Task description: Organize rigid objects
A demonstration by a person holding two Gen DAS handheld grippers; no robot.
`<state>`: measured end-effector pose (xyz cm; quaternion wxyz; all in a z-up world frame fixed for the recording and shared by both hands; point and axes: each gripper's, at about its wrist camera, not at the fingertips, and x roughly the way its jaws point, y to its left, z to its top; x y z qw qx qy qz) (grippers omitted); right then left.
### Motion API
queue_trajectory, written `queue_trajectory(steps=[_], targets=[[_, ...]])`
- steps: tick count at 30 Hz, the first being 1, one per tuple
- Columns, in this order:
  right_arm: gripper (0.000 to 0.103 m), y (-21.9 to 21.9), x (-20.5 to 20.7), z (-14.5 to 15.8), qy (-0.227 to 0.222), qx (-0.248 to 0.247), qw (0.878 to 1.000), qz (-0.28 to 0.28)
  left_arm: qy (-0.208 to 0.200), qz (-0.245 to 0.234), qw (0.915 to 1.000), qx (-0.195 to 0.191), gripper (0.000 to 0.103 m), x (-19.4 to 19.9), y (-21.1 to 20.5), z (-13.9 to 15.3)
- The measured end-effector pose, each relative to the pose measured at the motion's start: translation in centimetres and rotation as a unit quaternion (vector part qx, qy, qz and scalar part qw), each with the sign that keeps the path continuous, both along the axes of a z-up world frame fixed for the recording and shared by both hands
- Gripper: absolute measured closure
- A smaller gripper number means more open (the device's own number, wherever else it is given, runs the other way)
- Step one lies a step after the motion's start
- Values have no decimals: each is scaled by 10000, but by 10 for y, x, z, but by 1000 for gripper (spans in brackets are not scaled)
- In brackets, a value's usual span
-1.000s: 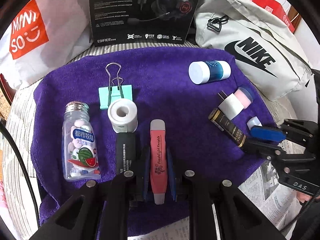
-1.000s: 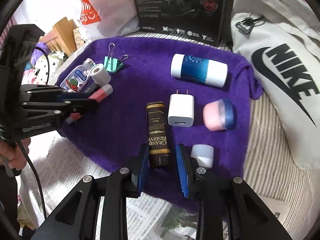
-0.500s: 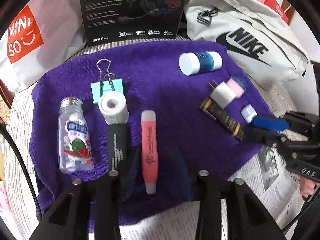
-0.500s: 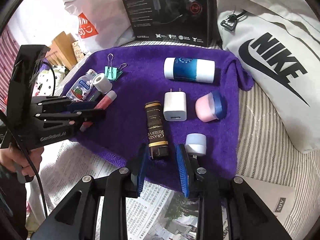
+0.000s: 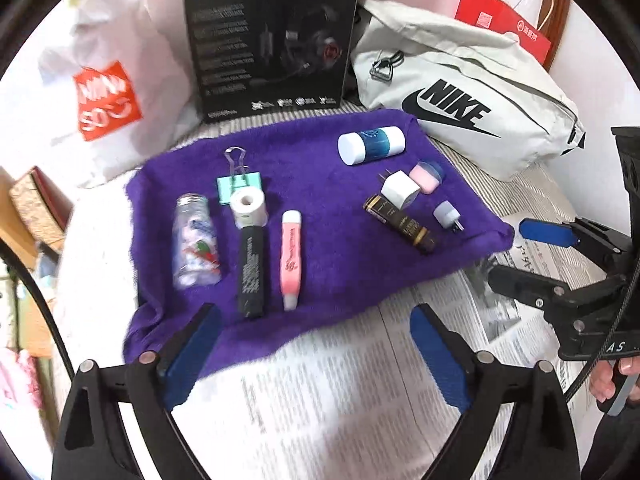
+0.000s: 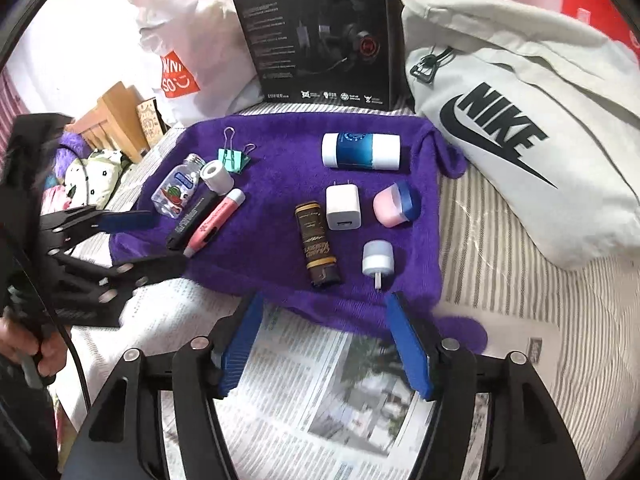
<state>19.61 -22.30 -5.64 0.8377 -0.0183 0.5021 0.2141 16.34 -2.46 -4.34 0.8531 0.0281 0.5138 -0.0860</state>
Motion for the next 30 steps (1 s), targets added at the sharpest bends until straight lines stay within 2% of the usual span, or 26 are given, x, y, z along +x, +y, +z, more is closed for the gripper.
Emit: queue_trajectory(steps=[5, 8, 14, 21, 30], targets=[[8, -1, -25, 14, -155, -10, 9992, -368, -12, 323, 9993, -191, 7, -27, 6, 17], [0, -3, -39, 19, -144, -52, 9980, -607, -116, 439, 9989, -124, 7, -41, 5, 24], [0, -12, -69, 28, -51, -439, 9947, -931, -140, 454, 9987, -198, 7, -70, -1, 33], [0, -24, -99, 37, -1, -464, 9924, -1138, -178, 437, 9985, -280, 6, -95, -9, 43], [0, -22, -116, 45, -56, -542, 9919, -1148, -365, 389, 9985, -112, 6, -109, -15, 61]])
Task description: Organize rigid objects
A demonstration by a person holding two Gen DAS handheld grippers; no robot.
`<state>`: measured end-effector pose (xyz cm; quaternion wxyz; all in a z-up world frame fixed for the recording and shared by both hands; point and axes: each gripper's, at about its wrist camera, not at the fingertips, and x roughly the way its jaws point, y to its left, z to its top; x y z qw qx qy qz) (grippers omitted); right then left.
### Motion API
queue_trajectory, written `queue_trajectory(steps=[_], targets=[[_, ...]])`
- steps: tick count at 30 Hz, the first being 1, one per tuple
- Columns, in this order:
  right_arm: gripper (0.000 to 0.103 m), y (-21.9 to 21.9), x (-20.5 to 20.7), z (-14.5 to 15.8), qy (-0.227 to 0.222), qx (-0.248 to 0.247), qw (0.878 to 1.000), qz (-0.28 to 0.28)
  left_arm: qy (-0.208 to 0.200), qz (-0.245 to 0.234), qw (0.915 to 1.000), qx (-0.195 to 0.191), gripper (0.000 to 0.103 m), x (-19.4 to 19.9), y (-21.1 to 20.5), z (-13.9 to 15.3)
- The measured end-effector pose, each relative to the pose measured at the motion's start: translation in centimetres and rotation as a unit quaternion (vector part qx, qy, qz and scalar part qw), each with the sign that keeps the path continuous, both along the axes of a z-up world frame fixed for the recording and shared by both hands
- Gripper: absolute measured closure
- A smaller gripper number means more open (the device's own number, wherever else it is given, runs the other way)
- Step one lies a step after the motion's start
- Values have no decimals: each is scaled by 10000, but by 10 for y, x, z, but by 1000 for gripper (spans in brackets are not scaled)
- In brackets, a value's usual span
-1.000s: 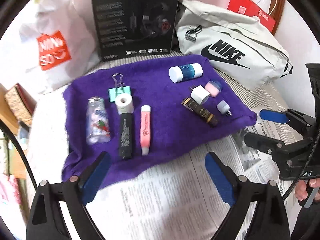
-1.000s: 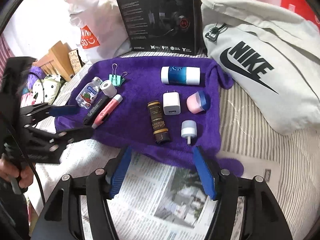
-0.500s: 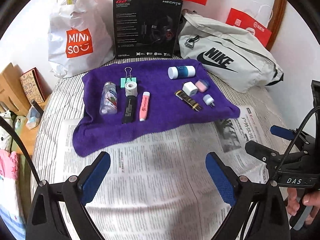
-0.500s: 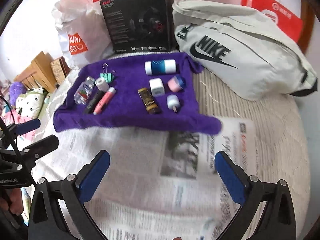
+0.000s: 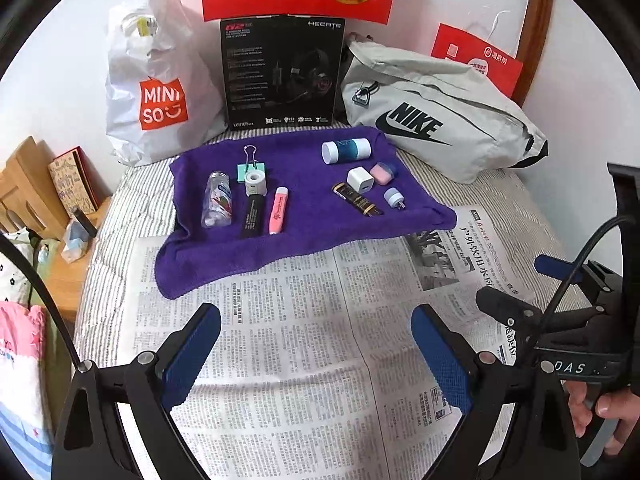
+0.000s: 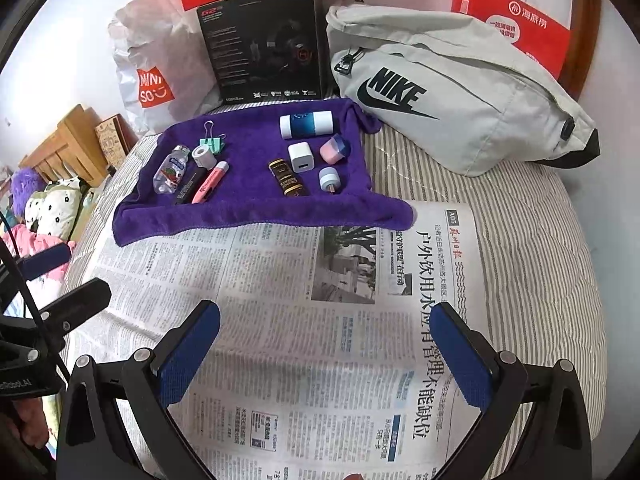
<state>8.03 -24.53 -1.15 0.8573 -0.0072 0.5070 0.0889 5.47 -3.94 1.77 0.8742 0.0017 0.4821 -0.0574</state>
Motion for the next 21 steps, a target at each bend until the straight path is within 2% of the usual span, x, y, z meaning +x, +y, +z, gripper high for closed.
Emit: queue_trajectory(steps=[21], targets=[[0, -7, -15, 5, -26, -72, 9999, -111, 83, 80, 9999, -17, 6, -9, 4, -3]])
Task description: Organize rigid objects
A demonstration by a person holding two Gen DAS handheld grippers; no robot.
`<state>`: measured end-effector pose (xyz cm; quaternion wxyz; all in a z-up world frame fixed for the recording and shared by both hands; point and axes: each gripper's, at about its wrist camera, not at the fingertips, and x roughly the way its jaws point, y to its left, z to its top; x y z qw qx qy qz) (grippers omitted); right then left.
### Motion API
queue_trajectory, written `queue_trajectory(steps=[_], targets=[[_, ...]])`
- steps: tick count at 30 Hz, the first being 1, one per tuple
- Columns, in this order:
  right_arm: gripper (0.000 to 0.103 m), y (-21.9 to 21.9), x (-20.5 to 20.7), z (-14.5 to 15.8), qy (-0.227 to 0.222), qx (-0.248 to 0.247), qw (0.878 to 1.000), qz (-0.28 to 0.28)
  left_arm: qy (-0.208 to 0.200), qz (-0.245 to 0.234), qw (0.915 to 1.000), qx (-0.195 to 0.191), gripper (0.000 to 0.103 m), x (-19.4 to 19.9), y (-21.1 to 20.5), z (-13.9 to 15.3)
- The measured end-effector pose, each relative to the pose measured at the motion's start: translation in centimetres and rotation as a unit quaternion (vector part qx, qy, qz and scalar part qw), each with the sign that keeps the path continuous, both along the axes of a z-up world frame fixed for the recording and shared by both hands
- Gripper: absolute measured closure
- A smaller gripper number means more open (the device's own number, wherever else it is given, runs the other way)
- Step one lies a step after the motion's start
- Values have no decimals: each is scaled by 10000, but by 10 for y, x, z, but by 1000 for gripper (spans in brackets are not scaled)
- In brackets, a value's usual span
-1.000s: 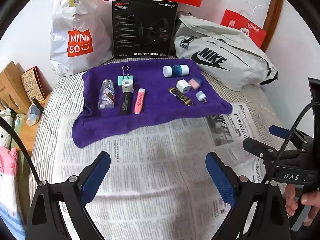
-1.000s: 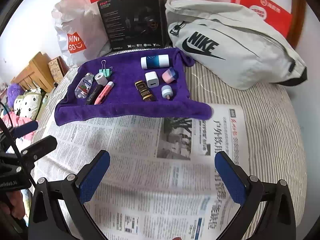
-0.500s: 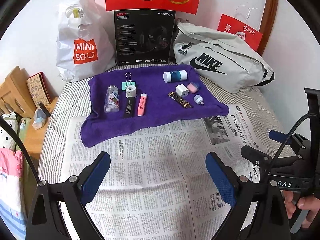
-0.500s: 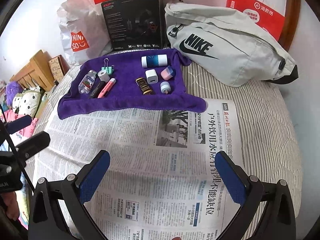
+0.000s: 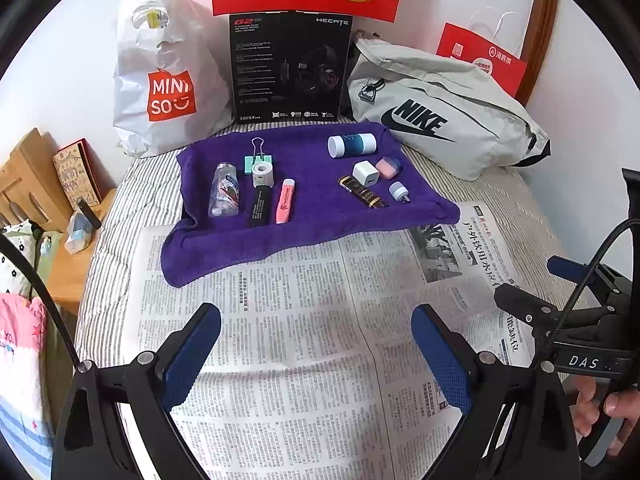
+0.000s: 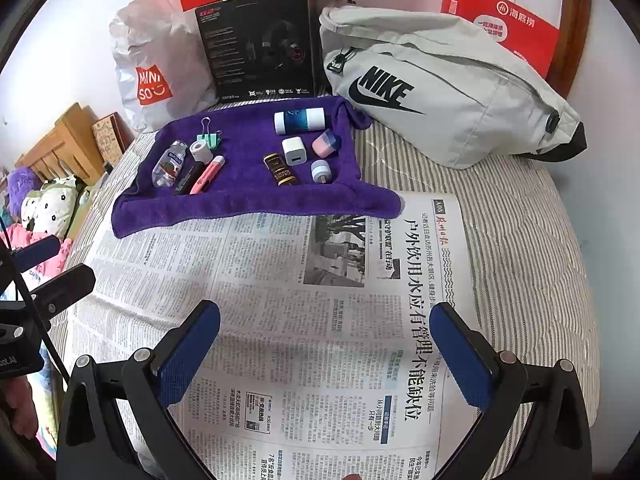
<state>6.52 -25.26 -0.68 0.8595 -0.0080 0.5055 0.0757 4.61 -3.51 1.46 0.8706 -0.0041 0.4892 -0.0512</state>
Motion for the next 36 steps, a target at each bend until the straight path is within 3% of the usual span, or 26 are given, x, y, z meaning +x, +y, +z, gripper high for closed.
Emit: queue_trajectory(steps=[36], targets=[[0, -2, -9, 8, -71, -53, 10000, 14, 79, -15, 9999, 100, 6, -4, 3, 0]])
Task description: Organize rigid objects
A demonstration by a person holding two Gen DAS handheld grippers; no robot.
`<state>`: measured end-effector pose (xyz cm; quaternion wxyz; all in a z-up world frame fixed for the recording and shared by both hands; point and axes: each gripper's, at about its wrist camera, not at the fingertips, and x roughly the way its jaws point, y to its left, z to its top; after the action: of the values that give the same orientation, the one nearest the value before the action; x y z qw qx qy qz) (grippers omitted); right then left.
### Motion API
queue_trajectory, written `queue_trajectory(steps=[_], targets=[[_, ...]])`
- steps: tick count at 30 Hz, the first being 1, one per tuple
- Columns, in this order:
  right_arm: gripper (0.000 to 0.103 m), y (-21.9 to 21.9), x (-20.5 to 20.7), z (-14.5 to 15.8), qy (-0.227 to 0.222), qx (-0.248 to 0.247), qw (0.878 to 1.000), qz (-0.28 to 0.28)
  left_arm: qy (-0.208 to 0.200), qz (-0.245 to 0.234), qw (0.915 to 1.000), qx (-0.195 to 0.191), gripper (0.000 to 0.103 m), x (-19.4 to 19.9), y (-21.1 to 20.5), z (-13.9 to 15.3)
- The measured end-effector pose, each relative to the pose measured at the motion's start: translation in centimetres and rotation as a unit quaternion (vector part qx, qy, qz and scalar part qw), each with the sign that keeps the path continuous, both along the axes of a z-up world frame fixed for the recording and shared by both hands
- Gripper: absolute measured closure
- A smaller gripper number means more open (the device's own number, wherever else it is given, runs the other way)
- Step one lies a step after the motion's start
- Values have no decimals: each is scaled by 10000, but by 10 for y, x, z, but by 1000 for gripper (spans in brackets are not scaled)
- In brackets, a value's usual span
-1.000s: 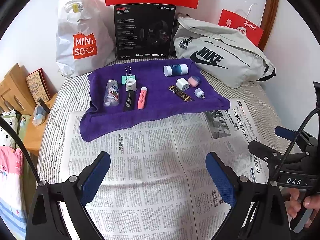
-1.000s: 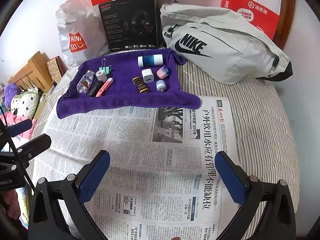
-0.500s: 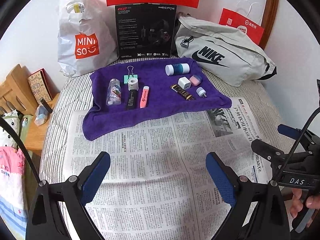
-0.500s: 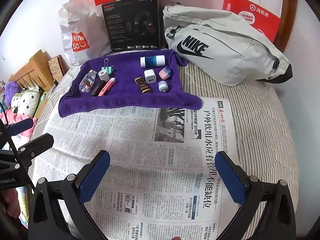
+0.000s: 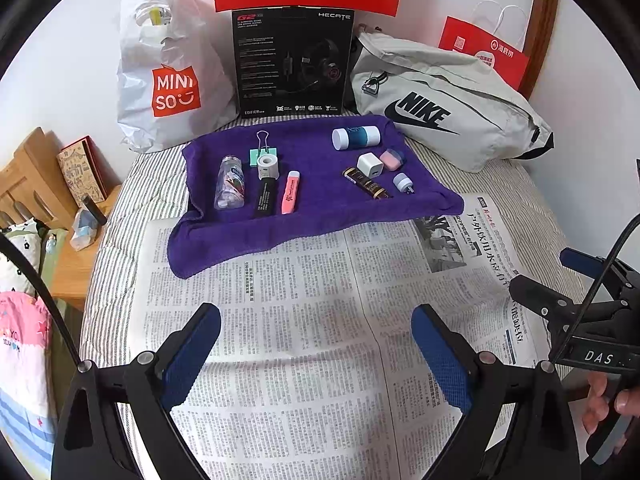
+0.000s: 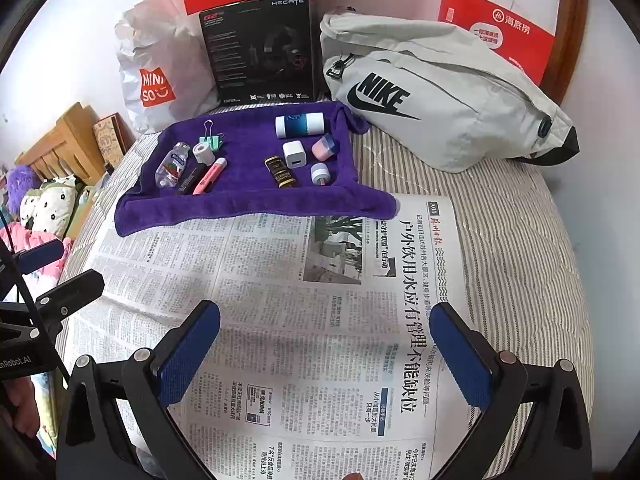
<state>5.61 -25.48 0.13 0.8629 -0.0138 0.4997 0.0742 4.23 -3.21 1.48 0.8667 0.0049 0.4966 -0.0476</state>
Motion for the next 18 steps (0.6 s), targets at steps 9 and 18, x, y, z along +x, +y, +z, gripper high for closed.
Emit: queue_trajectory(steps=[9, 18], targets=[[0, -2, -1, 1, 4, 12, 10000, -33, 0, 17, 10000, -16, 6, -1, 2, 1], [0, -3, -1, 1, 7, -23, 10000, -23, 6, 97, 10000, -16, 6, -1, 6, 2]])
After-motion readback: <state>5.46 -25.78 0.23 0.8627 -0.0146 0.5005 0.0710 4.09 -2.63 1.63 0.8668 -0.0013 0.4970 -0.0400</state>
